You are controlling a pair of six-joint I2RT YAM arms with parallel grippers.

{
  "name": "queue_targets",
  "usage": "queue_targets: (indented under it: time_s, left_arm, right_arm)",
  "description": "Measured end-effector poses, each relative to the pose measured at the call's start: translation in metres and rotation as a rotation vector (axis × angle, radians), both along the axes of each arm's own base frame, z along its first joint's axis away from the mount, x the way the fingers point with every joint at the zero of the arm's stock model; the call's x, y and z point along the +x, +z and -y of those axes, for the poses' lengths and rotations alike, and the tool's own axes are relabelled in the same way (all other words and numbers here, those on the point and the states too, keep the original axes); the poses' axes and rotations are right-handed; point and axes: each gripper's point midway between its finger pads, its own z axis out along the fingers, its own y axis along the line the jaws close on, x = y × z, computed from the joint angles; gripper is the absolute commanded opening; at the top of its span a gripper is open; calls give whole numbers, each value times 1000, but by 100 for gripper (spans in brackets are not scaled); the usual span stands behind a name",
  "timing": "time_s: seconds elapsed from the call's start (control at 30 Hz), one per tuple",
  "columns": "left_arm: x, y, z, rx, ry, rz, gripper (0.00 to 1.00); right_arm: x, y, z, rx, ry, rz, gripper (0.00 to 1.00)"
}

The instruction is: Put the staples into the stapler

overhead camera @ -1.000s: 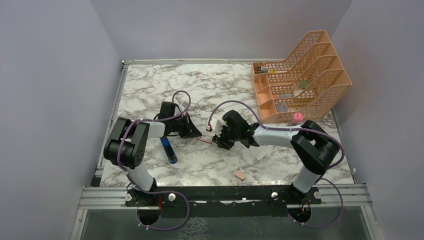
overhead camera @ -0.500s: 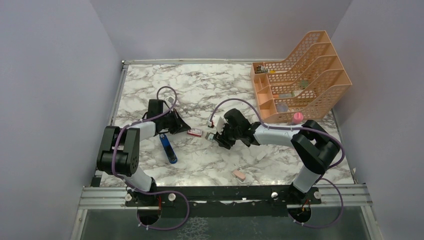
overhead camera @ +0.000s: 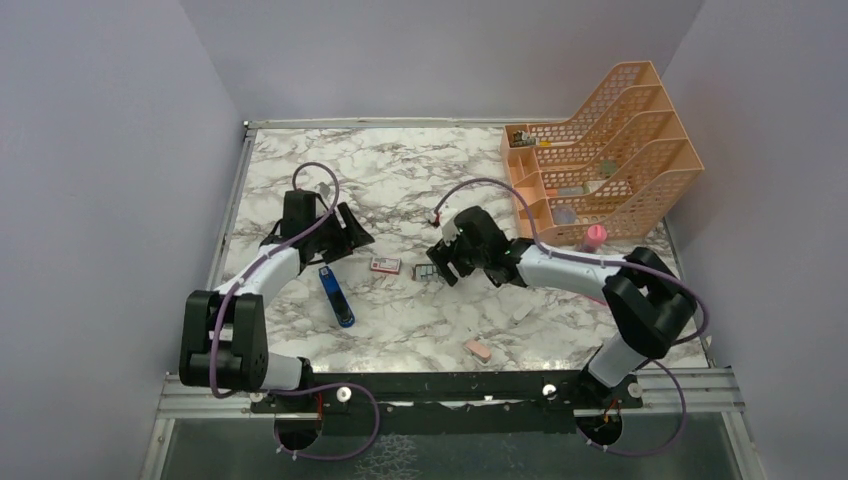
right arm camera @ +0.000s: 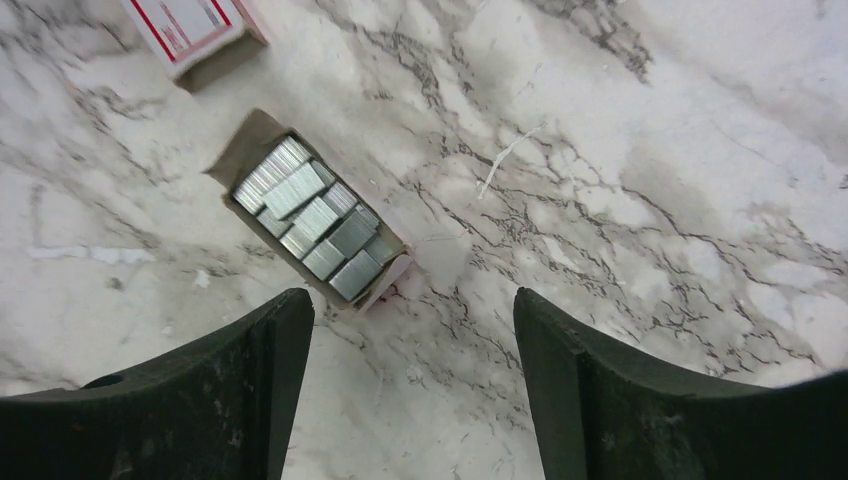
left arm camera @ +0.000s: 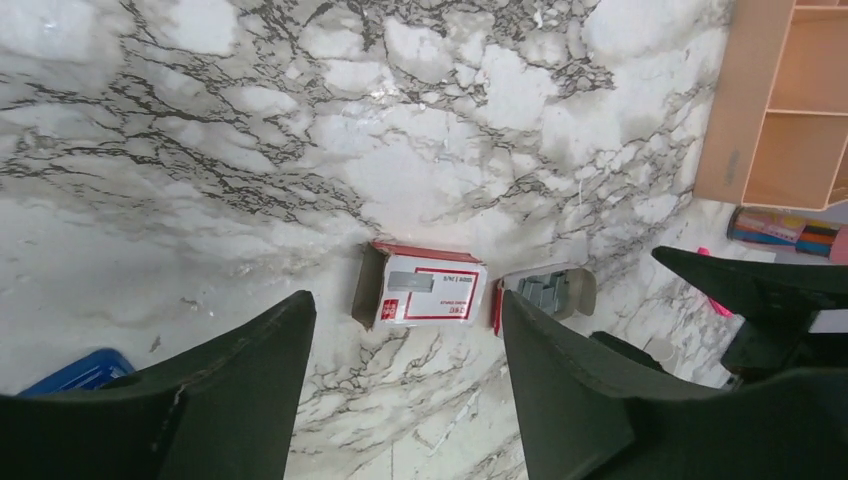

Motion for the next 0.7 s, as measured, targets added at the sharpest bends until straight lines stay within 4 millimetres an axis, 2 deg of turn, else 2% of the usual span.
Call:
queue_targets:
  time_s: [0.07, 0.27, 0.37, 0.43, 0.53, 0.6, 0.7]
  left_arm:
    - [1, 13, -3, 15, 5, 34, 75]
    - [-8, 44, -13, 68, 28, 92, 85]
    - [-18, 56, -18, 91, 40, 106, 86]
    - [-26, 62, -21, 101, 48, 109, 86]
    - [-34, 70, -23, 108, 58, 114, 86]
    - [-39, 74, -25, 107, 71, 118, 86]
    - [-42, 76, -28, 105, 102, 108, 86]
  right_arm:
    - [0, 22, -2, 52, -29, 7, 79]
    - [-10, 113, -8, 301, -110, 39, 79]
    - [-24, 134, -5, 396, -130, 14, 78]
    - [-32, 132, -3, 416, -144, -29, 78]
    - [-39, 115, -2, 398, -173, -111, 78]
    - [-41, 99, -4, 377, -192, -160, 78]
    - [-44, 61, -4, 304, -242, -255, 80]
